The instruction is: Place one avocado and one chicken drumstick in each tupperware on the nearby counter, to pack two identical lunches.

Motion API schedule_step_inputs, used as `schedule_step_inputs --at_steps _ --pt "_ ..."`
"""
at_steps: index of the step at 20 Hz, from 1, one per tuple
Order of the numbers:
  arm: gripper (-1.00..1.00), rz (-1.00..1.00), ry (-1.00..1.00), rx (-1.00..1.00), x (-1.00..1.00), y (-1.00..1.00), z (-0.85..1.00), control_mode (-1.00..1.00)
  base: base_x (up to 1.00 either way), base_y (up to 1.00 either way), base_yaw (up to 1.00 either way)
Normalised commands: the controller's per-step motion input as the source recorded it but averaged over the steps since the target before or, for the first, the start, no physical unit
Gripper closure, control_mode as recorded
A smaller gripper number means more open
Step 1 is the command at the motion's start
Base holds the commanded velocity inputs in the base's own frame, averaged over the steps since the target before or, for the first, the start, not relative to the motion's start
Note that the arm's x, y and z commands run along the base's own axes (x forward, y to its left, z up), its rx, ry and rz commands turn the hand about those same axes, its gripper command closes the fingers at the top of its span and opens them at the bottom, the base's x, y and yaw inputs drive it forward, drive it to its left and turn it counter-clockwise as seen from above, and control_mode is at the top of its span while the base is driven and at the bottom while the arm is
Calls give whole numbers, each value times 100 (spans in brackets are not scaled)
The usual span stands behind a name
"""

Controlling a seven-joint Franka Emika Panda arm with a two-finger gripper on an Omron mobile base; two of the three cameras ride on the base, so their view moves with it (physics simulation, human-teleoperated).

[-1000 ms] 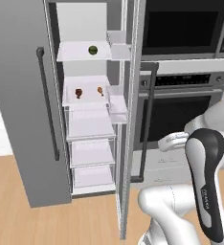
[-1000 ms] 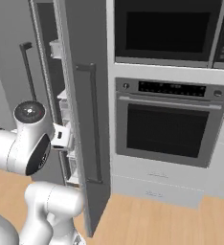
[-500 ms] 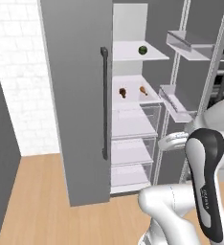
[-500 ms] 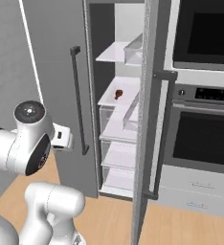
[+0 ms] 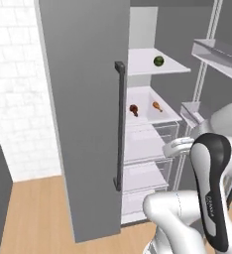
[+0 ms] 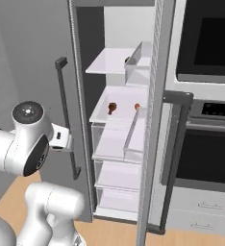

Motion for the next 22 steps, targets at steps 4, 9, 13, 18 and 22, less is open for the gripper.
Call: schedule_step_inputs --at_steps 4,9,13,18,22 --pt "-100 0 0 0 0 0 0 100 97 -11 -16" --pt "-100 0 0 0 0 0 0 100 57 -31 -15" --pt "-100 0 0 0 0 0 0 100 4 -31 -4" --pt "-100 0 0 0 0 0 0 100 37 -3 0" --pt "-100 0 0 0 39 0 -10 -100 11 0 0"
